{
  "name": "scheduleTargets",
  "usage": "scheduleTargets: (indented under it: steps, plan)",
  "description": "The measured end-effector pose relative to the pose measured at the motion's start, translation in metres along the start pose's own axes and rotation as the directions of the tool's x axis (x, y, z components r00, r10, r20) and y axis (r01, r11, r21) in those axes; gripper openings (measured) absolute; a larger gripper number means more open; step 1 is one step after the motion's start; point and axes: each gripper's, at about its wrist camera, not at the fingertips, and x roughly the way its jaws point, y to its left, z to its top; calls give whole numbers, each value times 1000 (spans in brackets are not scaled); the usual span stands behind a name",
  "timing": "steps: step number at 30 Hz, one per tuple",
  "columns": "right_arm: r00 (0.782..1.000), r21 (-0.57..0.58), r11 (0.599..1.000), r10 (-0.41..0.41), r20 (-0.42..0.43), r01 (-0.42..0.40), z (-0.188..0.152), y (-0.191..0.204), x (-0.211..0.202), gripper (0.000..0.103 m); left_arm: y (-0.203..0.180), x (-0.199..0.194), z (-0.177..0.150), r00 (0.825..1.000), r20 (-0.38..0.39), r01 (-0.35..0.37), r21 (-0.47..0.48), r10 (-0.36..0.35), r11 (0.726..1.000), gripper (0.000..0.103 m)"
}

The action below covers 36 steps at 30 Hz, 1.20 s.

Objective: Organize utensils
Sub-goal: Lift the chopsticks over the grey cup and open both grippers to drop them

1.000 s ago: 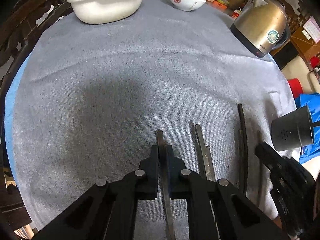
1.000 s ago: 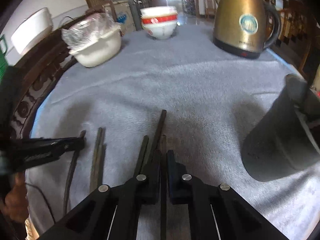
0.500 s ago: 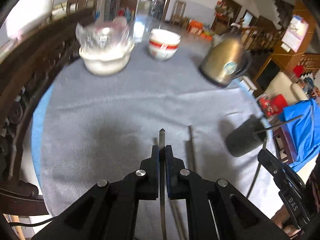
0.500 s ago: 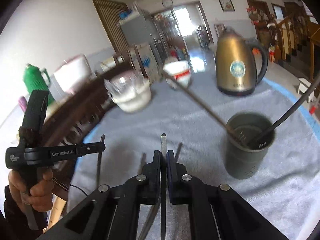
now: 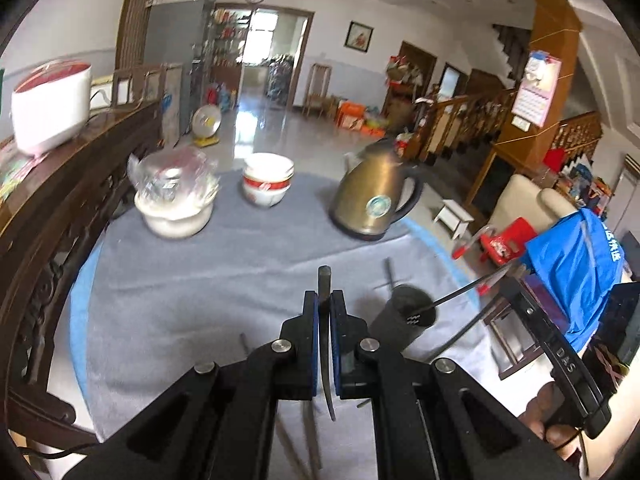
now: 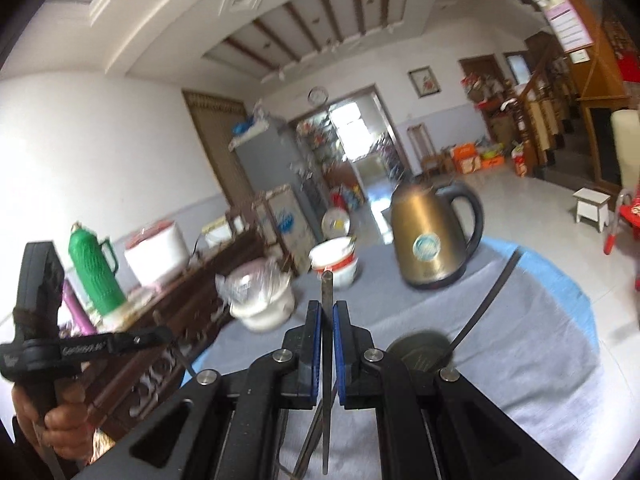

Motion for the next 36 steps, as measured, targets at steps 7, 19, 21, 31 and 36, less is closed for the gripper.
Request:
scheduleTargets:
  steps: [7,19,21,31,36]
  plan:
    - [994,26,999,-38,105,35,29,-13,-11,7,-41,-6,22,996,67,53,32,-55,998,6]
    - [948,54,986,-166,273,157,61,-29,-23,7,-96,7,65,972,226,51,39,-59,998,6]
    - [941,49,981,-194,278,188,61,-32,-19,7,-101,16,69,968,246,41,39,-50,998,6]
    - [954,39,971,-239,182,235,45,-45,3,7,-111,94,50,989,143,-34,59,25,998,6]
    - [964,41,973,-231,132,228,37,-51,5,8,-110,101,39,995,92,-41,79,34,996,7]
